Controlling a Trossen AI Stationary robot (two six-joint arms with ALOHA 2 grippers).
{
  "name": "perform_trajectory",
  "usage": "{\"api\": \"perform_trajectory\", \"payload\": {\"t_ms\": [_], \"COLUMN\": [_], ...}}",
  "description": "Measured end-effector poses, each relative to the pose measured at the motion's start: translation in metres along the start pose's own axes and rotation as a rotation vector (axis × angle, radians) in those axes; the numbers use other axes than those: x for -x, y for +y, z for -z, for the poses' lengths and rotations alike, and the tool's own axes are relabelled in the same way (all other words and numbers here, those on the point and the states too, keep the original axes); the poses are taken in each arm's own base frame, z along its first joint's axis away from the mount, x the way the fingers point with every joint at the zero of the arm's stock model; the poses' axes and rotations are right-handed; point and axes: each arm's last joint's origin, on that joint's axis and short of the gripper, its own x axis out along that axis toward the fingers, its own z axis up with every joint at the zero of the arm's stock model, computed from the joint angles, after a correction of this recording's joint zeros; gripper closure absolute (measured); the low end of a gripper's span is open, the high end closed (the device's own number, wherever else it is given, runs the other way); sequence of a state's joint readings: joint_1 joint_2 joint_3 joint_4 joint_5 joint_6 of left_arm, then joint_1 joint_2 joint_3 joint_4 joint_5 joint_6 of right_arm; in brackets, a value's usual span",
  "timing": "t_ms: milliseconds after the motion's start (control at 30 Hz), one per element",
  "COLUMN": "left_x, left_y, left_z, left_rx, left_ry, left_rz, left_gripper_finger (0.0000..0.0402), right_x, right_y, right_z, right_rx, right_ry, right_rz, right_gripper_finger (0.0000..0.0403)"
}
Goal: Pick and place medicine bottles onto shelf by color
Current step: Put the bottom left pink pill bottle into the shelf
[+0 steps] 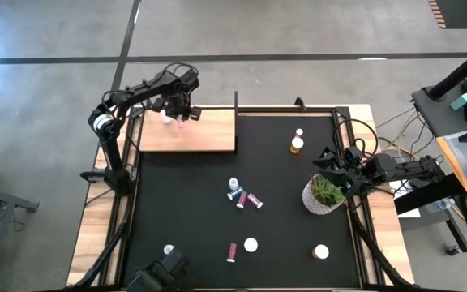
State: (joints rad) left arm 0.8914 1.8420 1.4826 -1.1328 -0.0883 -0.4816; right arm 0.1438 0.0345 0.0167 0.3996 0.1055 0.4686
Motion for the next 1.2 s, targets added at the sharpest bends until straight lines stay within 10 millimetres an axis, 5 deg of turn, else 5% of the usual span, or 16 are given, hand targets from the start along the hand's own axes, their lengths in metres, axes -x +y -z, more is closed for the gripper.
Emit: {"api": "perform_trajectory", "payload": {"t_ms": [1200], "left_x": [-0.0031], "left_y": [0.0062], "left_z": [-0.0082], "left_rx": [0.039], "left_ry": [-0.054], "left_rz": [0.004], "left_gripper_finger": [0.0295], "right_x": [0.0000], "right_y": [0.0000], "right_z": [0.0000], "right_rx": [0.000], "right_ry": [0.000], "right_rz": [0.000], "right_gripper_finger": [0.0191]}}
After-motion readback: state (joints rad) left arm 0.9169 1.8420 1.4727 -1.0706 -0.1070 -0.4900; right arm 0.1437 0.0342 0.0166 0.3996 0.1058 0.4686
